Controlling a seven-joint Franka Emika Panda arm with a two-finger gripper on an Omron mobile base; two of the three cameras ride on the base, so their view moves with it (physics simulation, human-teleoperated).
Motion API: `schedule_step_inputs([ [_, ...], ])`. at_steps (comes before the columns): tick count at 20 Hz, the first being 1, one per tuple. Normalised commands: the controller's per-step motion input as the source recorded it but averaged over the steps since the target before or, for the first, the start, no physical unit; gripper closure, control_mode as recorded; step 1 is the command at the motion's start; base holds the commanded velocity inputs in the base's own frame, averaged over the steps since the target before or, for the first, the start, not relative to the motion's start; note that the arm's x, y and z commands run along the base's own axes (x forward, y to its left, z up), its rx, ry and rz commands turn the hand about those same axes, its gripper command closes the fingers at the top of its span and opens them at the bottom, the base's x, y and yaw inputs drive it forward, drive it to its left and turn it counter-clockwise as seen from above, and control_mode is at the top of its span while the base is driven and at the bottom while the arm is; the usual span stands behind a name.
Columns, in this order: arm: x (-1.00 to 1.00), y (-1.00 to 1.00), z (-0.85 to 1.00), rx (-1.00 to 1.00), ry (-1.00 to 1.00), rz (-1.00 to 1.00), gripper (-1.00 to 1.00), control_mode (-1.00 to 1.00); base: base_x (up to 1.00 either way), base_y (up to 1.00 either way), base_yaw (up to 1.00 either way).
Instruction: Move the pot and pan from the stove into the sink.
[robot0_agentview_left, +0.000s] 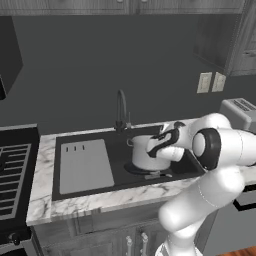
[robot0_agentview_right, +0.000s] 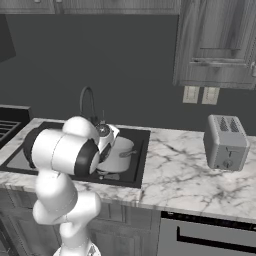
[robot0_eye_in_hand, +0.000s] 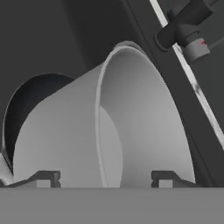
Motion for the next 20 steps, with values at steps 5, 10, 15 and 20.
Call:
schedule_step_inputs([
  [5,-0.11,0.13,0.80,0.00,0.04,-0.14,-1.00,-1.00,0.00,0.00,0.00],
  [10,-0.21,0.16,1.00,0.00,0.11,-0.16,-1.00,-1.00,0.00,0.00,0.00],
  [15,-0.29,0.11,1.00,0.00,0.13,-0.15,-1.00,-1.00,0.00,0.00,0.00],
  [20,-0.37,0.07,1.00,0.00,0.14,-0.12,-1.00,-1.00,0.00,0.00,0.00],
])
